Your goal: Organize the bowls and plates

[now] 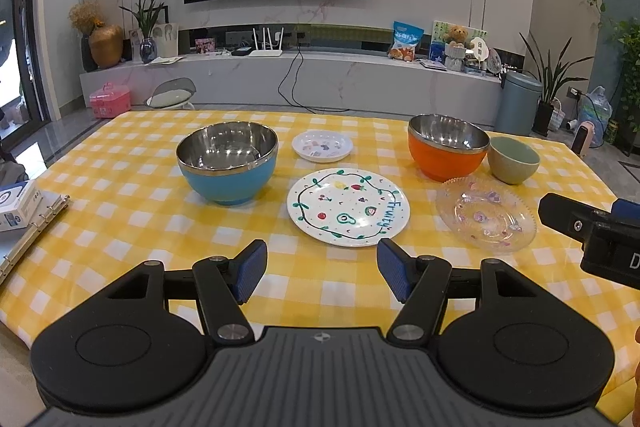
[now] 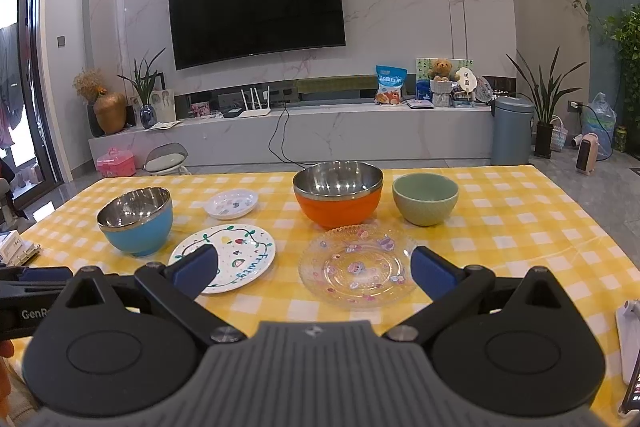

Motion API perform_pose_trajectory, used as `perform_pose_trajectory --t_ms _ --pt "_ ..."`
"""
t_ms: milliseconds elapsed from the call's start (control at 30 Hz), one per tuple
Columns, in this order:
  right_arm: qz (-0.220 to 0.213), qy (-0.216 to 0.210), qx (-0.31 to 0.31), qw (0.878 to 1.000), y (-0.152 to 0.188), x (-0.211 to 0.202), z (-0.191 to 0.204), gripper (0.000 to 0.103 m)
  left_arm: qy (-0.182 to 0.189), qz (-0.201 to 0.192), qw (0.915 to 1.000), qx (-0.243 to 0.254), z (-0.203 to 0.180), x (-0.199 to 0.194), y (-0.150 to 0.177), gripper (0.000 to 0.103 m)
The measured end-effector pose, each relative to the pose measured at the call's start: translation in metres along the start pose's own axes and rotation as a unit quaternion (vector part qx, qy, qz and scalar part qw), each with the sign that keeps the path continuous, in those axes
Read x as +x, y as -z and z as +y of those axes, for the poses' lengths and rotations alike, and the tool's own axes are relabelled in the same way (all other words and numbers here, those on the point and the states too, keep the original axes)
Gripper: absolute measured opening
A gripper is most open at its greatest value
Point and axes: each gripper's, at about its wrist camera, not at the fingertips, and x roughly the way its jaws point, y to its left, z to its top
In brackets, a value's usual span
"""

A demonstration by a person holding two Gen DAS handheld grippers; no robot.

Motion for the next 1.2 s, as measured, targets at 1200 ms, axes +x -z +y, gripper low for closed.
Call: perform_pose_trajectory --t_ms 1200 --pt "0.008 0.0 -0.006 1.0 0.0021 0.0022 0.0009 0.1 0.002 0.009 0.9998 -0.017 0.0067 0.0025 0.0004 0.074"
